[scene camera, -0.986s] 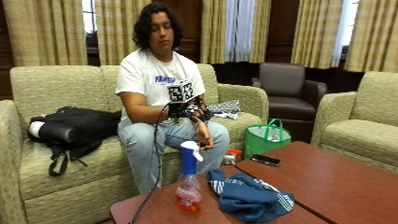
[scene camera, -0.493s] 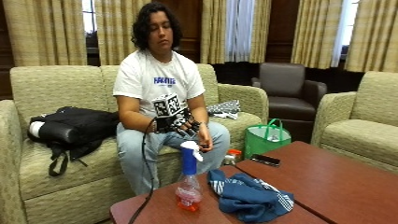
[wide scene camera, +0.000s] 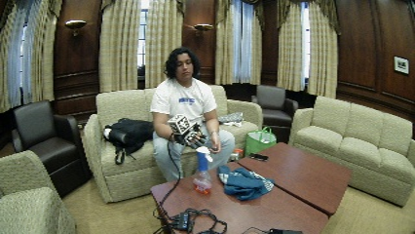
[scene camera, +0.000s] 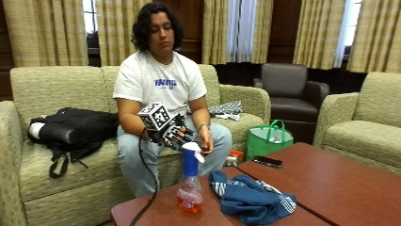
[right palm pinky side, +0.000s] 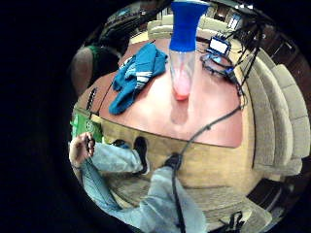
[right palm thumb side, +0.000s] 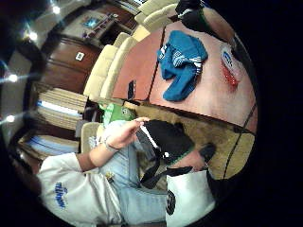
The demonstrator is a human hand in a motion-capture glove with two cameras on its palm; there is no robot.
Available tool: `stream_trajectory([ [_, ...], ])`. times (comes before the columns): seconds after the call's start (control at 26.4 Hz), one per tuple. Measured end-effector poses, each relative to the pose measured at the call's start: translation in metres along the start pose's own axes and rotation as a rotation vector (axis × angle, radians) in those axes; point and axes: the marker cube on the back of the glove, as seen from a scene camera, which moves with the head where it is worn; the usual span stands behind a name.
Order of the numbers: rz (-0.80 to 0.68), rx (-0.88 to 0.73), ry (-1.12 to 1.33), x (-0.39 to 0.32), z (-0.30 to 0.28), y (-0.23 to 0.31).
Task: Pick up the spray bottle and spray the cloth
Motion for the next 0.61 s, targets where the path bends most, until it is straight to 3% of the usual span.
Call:
stream_trajectory([
  [0.27,0.108,0.013,-0.119,0.032,0.000,-0.016],
  [0.46,0.268,0.187,-0.196,0.056,0.002,-0.047],
  [0.61,0.273,0.100,-0.333,0.062,0.006,-0.042],
])
